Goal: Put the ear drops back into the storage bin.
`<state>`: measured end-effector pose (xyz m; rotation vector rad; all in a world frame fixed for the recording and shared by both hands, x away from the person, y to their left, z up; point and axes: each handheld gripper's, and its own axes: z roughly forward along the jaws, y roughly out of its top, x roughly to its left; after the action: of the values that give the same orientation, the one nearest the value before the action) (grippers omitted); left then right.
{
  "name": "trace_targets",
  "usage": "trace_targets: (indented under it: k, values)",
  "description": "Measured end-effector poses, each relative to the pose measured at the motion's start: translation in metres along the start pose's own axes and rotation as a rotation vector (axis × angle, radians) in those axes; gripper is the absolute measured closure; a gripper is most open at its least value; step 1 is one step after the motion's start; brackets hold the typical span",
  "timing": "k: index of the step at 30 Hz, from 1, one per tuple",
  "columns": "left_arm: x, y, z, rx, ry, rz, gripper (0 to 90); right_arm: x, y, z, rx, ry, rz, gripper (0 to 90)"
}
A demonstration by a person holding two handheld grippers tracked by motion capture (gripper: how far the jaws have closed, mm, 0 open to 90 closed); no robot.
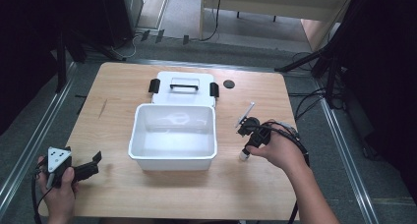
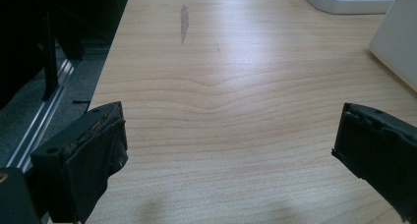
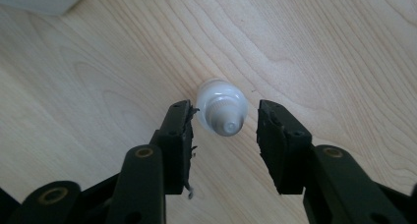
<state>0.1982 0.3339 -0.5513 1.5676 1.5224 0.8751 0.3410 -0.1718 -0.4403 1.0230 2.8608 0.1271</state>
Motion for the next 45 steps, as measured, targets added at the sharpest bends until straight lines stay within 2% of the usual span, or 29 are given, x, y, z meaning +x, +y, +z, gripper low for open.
trace_targets:
  k: [7, 19, 28, 32, 45]
  values:
    - [0.000, 0.000, 0.000, 0.002, -0.003, 0.000, 0.2, -0.001, 0.003, 0.009, 0.026, -0.018, -0.002, 63.9]
    - [0.000, 0.000, 0.000, 0.001, -0.003, 0.000, 0.2, -0.003, 0.003, 0.013, 0.031, 0.022, 0.023, 72.1]
    - [0.000, 0.000, 0.000, 0.002, -0.003, 0.000, 0.2, -0.002, 0.002, 0.009, 0.037, 0.005, -0.005, 72.4]
    - [0.000, 0.000, 0.000, 0.003, -0.003, 0.001, 0.2, -0.001, 0.005, -0.001, 0.033, -0.010, -0.029, 72.4]
    - [0.000, 0.000, -0.001, 0.006, -0.008, 0.008, 0.2, 0.000, 0.024, -0.042, 0.000, -0.014, -0.084, 72.4]
